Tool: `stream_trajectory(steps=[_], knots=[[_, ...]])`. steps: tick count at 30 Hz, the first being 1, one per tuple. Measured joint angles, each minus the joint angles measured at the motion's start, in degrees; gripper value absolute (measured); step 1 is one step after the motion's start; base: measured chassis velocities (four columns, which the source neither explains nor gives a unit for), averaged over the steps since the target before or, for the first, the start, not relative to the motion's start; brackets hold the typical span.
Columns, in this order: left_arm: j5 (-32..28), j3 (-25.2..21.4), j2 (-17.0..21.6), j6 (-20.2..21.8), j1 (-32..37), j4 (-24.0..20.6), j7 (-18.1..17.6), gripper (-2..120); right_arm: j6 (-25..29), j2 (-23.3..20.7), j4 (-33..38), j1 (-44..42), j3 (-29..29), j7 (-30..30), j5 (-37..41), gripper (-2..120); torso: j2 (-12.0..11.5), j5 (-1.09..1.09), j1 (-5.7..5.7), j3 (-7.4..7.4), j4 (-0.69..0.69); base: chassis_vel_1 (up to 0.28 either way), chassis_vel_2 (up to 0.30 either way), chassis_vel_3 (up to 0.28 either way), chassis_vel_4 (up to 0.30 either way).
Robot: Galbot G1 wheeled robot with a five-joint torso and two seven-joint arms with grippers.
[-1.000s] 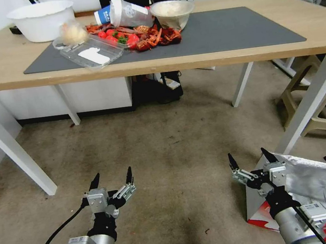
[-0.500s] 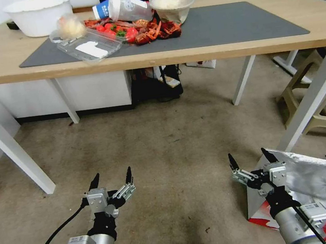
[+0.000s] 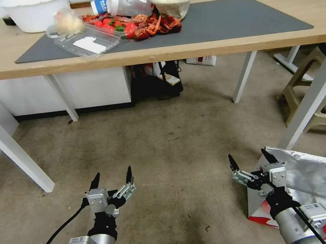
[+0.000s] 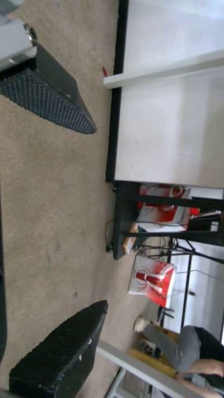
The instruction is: Pick up the food delivery bag from the floor and place it on the table.
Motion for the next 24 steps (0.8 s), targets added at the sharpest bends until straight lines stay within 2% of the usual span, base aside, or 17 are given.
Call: stream_trajectory(steps=[7, 12, 15, 16, 17, 19, 20, 23, 24], knots=[[0.3, -0.4, 0.6, 0.1, 0.0, 0.2, 0.4, 100, 2.3, -1.9, -1.0, 0.8, 2.4, -2.6, 1.7, 100, 0.1, 0.0, 0.02, 0.0, 0.01, 0.0, 0.0, 0.0, 0.0], [0.4, -0.4, 2.1, 1.2, -1.0, 0.5, 0.9, 100, 5.5, -5.5, -2.4, 1.5, 7.3, -7.2, 5.8, 100, 0.2, -0.01, 0.04, 0.0, -0.02, 0.0, 0.0, 0.0, 0.0], [0.4, -0.3, 2.6, 1.4, -1.1, 0.5, 1.1, 100, 6.3, -11.9, -5.7, 3.4, 10.4, -11.7, 9.0, 100, 0.2, 0.02, 0.05, 0.0, 0.0, 0.0, 0.0, 0.0, 0.0], [0.4, -0.3, 2.6, 1.4, -1.1, 0.5, 1.1, 100, 6.3, -11.9, -5.7, 3.4, 10.4, -11.7, 9.0, 100, 0.2, 0.02, 0.05, 0.0, 0.0, 0.0, 0.0, 0.0, 0.0], [0.4, -0.3, 2.7, 1.3, -1.0, 0.3, 1.1, 100, 5.8, -15.7, -8.0, 4.5, 11.5, -13.5, 10.5, 100, 0.3, 0.02, 0.05, 0.0, 0.01, 0.0, 0.0, 0.0, 0.0], [0.3, -0.3, 2.8, 1.1, -1.0, 0.1, 1.0, 100, 5.4, -20.5, -11.7, 6.1, 13.0, -16.5, 12.2, 100, 0.3, 0.02, 0.05, 0.0, 0.0, 0.0, 0.0, 0.0, 0.0], [0.3, -0.3, 2.8, 1.1, -1.0, 0.1, 1.0, 100, 5.4, -20.5, -11.7, 6.1, 13.0, -16.5, 12.2, 100, 0.3, 0.02, 0.05, 0.0, 0.0, 0.0, 0.0, 0.0, 0.0], [0.3, -0.2, 2.6, -0.1, -0.8, 0.9, 0.9, 100, 6.0, -27.9, -18.6, 9.2, 14.4, -22.6, 15.7, 100, 0.3, 0.0, 0.06, 0.0, 0.0, 0.0, 0.0, 0.0, 0.0], [0.3, -0.2, 2.6, -0.1, -0.8, 0.9, 0.9, 100, 6.0, -27.9, -18.6, 9.2, 14.4, -22.6, 15.7, 100, 0.3, 0.0, 0.06, 0.0, 0.0, 0.0, 0.0, 0.0, 0.0]])
